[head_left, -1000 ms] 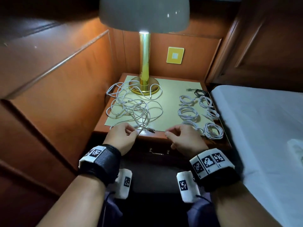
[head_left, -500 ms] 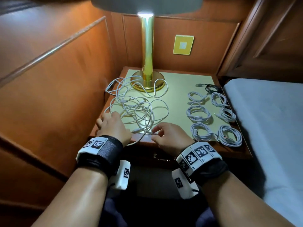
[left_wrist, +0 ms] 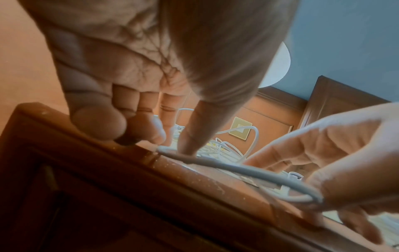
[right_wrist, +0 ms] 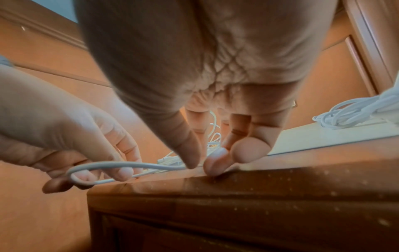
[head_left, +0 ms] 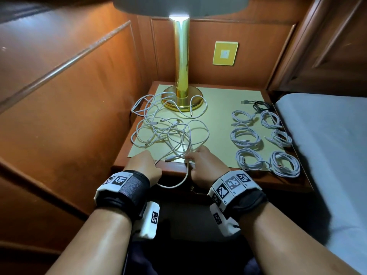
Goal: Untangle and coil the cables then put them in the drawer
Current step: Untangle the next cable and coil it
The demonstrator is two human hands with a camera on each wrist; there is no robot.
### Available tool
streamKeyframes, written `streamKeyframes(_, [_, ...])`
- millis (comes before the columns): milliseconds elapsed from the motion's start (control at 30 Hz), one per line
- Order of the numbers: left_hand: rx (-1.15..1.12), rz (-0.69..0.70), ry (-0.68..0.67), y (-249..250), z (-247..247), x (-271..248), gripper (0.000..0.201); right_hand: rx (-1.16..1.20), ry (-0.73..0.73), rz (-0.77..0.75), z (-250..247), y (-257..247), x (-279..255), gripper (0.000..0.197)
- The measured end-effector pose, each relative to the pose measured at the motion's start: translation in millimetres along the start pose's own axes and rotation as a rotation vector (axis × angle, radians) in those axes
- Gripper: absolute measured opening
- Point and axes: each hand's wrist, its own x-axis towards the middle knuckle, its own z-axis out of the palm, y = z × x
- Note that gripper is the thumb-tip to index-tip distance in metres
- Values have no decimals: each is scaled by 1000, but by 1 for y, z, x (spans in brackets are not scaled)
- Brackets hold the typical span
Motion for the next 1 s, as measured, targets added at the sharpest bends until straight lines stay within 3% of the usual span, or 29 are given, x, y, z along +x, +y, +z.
streamKeyframes(200, [-23, -19, -12, -5, 0, 4, 17, -10, 57, 17, -3, 6, -1, 36])
streamKeyframes(300, [-150, -35, -23, 1, -3, -1, 13, 3, 94, 36, -6, 8, -1, 30])
streamKeyframes(367, [-383, -80, 1, 7, -6, -6, 8, 30, 122, 70, -8, 7, -1, 25])
streamKeyframes(567, [-1316, -213, 170, 25, -22, -1, 31, 144, 190, 187, -26, 7, 7, 25])
streamKeyframes(667, [-1588, -262, 311, 25, -31, -1, 39, 205, 177, 197, -30, 7, 8, 33])
streamKeyframes(767, [-1850, -394, 377, 21, -37, 1, 36, 323, 293, 224, -39, 8, 6, 29])
streamKeyframes(867, [-1856, -400, 504, 17, -38, 4, 39, 405, 380, 195, -45, 14, 7, 22])
streamKeyframes(933, [-1753, -345, 521, 16, -35, 5, 42, 460, 410, 197, -46, 15, 5, 37])
streamKeyframes(1000, [-1579, -280, 497, 14, -29, 6, 42, 372, 374, 189, -42, 16, 5, 46])
